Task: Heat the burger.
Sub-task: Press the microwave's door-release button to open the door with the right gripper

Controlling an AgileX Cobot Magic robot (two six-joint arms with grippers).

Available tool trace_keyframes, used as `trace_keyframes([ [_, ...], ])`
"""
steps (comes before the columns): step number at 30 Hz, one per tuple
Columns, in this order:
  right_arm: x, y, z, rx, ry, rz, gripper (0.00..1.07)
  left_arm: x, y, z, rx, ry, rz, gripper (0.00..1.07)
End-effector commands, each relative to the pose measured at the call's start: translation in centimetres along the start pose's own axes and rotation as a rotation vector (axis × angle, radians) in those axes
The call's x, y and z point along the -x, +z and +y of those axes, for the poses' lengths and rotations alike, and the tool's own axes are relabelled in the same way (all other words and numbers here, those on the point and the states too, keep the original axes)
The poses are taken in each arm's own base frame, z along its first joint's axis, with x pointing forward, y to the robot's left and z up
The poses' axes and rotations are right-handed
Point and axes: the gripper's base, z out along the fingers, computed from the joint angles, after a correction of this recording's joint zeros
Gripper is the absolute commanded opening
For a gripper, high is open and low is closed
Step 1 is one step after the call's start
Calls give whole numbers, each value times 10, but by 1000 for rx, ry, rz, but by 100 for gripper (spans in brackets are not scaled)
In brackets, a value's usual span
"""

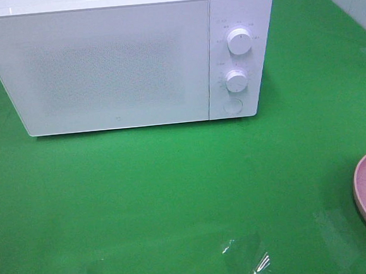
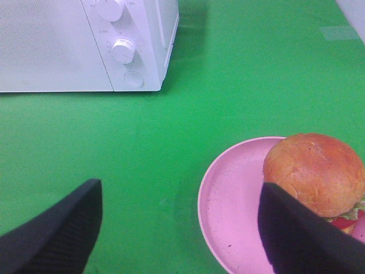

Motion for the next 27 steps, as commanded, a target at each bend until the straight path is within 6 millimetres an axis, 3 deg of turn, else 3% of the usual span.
trace_keyframes([
  [1, -1, -3, 0, 9, -9, -36, 73, -1, -3, -1, -8, 0, -30, 96],
  [13, -1, -3, 0, 9, -9, -36, 73, -1, -3, -1, -8, 0, -30, 96],
  [20, 13, -7, 2, 12, -8, -71, 73, -1, -3, -1, -8, 0, -30, 96],
  [27, 33, 10, 2, 7, 4, -77, 73, -1, -3, -1, -8, 0, -30, 96],
])
